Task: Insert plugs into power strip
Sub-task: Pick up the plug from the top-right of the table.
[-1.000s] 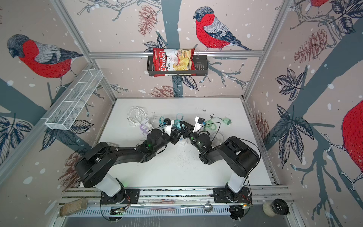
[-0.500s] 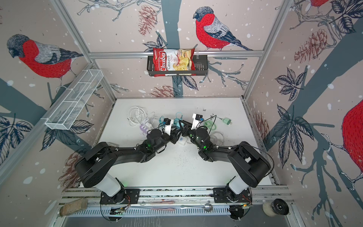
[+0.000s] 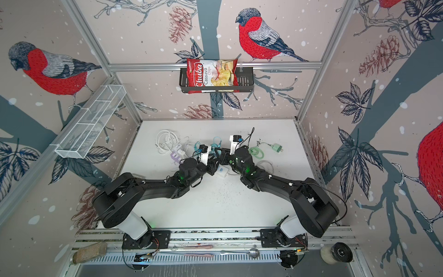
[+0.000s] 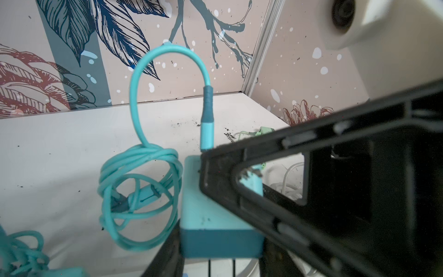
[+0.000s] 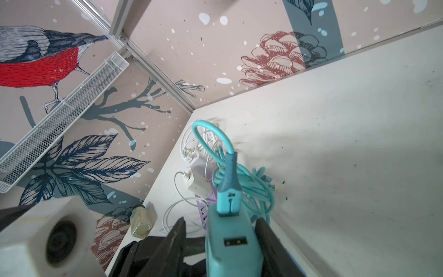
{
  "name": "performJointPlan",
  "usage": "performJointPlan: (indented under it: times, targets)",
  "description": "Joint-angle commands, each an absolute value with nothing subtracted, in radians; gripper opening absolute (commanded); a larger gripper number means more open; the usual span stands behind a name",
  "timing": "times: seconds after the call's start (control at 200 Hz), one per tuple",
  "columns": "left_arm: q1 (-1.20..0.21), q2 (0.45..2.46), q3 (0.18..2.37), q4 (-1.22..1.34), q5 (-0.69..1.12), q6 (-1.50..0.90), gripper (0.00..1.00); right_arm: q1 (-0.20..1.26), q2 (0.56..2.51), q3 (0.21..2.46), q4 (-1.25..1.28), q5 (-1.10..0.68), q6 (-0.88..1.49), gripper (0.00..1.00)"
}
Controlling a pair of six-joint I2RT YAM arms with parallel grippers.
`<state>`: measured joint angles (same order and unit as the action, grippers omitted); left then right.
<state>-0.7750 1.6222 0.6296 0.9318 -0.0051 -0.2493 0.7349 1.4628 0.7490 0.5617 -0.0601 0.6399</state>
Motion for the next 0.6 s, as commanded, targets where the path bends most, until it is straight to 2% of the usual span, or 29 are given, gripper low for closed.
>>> performJointPlan:
  times: [0.0, 0.29, 0.595]
  targets:
    - [-0.773, 1.62, 0.621, 0.954, -0.008, -0.214, 0.22, 0.726, 1.455, 0.79, 0.454, -0.112, 0.597, 0.5]
    - [-0.772, 1.609, 0.607, 0.966, 0.018, -0.201, 0.2, 0.665, 1.463, 0.857, 0.302, -0.204, 0.536, 0.57]
    - [-0.775, 1.605, 0.6, 0.935, 0.072, -0.144, 0.18, 0.503, 1.49, 1.014, -0.019, -0.461, 0.375, 0.6]
